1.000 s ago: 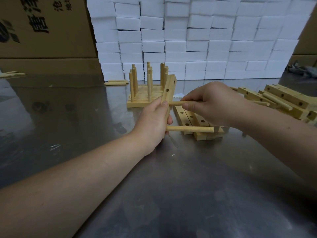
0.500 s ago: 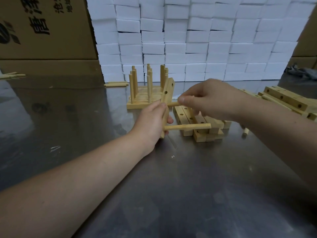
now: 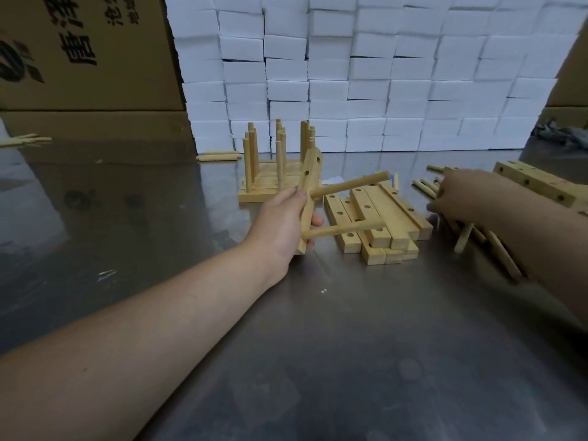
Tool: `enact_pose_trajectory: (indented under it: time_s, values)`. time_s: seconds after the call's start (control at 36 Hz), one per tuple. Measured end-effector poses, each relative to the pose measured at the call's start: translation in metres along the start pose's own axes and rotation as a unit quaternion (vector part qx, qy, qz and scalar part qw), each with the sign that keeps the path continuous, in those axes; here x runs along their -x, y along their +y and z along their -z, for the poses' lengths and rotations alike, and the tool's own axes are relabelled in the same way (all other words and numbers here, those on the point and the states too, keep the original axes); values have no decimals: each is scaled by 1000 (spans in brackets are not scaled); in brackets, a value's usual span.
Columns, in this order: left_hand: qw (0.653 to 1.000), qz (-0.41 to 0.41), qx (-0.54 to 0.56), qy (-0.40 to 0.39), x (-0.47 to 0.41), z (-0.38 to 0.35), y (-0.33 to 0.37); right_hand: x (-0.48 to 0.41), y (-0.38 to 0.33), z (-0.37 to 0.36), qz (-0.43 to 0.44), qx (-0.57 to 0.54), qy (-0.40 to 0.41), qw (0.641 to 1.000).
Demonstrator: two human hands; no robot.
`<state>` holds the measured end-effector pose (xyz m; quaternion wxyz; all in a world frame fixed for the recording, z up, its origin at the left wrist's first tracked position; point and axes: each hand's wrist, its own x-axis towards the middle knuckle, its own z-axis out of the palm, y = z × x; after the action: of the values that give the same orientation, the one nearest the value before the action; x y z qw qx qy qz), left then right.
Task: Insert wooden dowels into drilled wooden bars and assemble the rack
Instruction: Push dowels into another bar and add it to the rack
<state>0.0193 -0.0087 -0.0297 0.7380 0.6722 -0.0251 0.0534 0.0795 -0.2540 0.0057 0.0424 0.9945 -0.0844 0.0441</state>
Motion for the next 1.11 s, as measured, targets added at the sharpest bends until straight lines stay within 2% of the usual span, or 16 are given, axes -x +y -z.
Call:
enact_pose_trajectory:
  time_s: [0.28,0.47,0.58,0.78,0.97,1.11]
  values:
    - [1000,-5,-2,-12,3,-1,2,5,-11,-4,-13,33,3,999]
    - [1000,-4,12,-16,2,-1,1,9,-19,18,-46,-70,63,994]
    - [999,-4,17,-41,2,0,1,15,-29,21,51,-178,106,977]
    - [996,-15,25,-81,2,2,0,44,-48,39,223,-305,102,920]
    - [992,-32,4,-121,3,4,-2,55,-62,41,233,-296,121,918]
    - [992,-15,22,-120,2,3,-1,56,-61,41,228,-342,112,905]
